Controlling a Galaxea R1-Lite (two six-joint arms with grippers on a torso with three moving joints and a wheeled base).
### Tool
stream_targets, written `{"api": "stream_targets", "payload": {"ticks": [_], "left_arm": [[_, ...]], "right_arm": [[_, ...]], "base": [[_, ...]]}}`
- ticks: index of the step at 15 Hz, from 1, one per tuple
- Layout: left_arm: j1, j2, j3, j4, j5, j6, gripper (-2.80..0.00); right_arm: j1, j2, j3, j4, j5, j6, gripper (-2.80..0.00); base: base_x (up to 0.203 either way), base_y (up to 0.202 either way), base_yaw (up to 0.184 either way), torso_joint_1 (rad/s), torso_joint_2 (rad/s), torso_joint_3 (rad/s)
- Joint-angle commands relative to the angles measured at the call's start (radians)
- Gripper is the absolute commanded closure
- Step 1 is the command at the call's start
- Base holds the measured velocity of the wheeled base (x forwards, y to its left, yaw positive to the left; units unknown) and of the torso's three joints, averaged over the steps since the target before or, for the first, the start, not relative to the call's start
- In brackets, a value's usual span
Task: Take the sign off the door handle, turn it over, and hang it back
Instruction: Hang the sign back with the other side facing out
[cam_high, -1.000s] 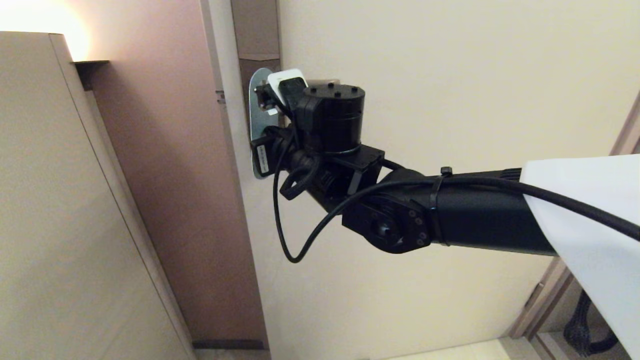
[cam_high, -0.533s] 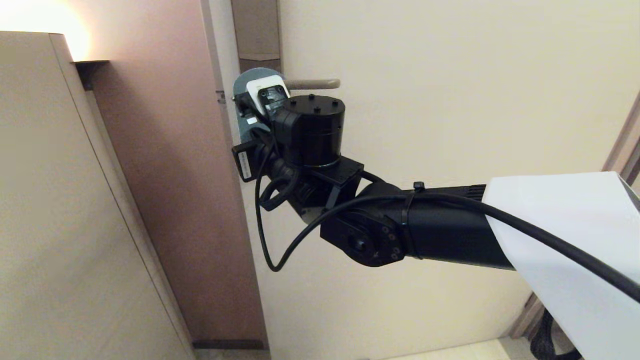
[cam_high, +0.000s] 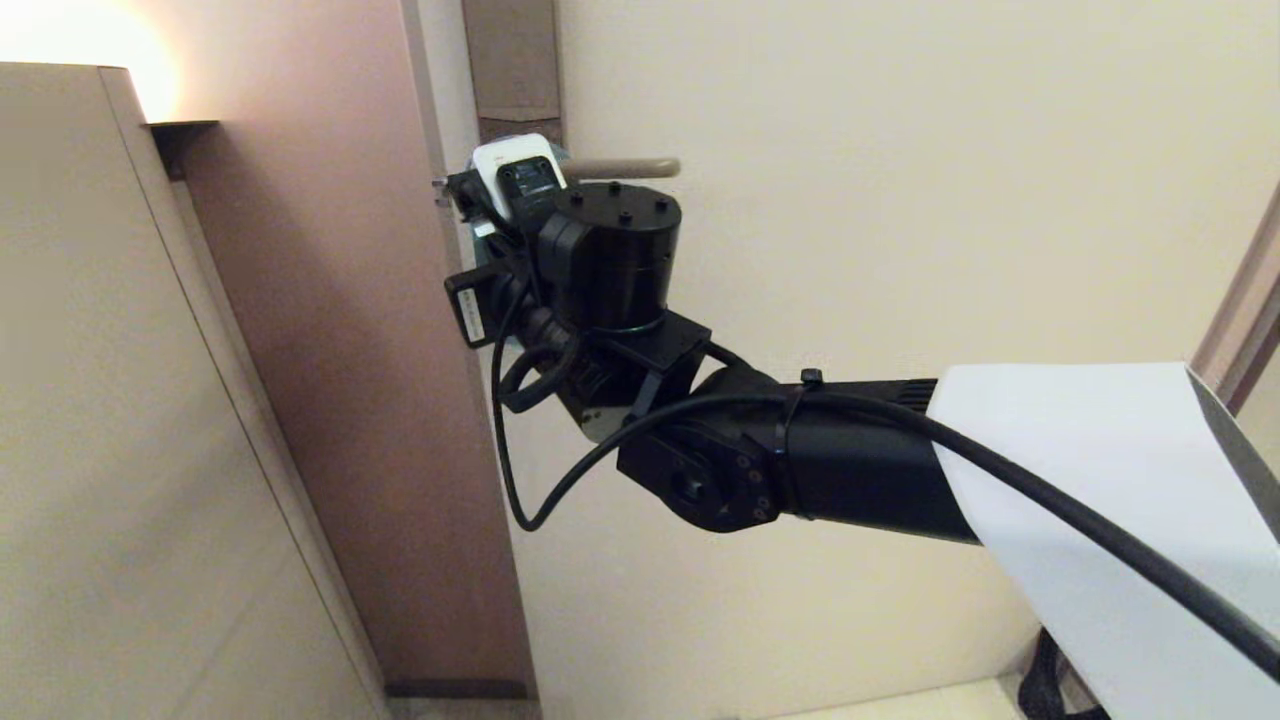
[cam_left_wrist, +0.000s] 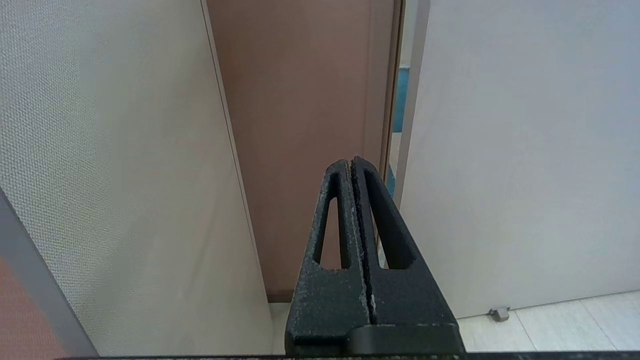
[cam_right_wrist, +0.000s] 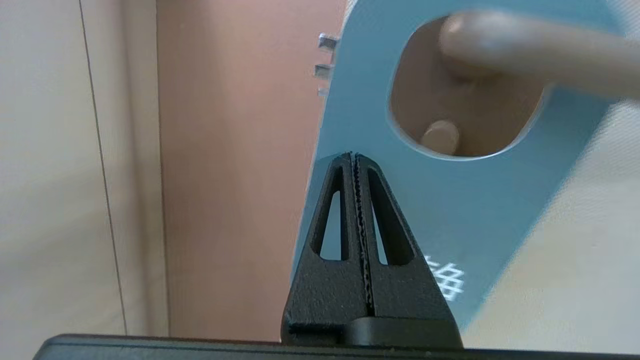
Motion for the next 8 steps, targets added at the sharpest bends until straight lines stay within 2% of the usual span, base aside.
{"api": "stream_targets", "payload": {"ticks": [1, 5, 8], "left_arm": [[0.000, 0.000, 0.000, 0.000, 0.001, 0.000, 0.00], [0.000, 0.000, 0.000, 0.000, 0.001, 0.000, 0.00], [0.000, 0.000, 0.000, 0.000, 0.001, 0.000, 0.00]], "right_arm": [[0.001, 0.028, -0.002, -0.012, -0.004, -0.002, 0.00], [0.001, 0.049, -0.001, -0.023, -0.054, -0.003, 0.00], [-0.001, 0.042, 0.015, -0.021, -0.060, -0.005, 0.00]], "base": [[0.000, 0.000, 0.000, 0.000, 0.00, 0.000], [0.000, 0.000, 0.000, 0.000, 0.00, 0.000], [0.000, 0.000, 0.000, 0.000, 0.00, 0.000]]}}
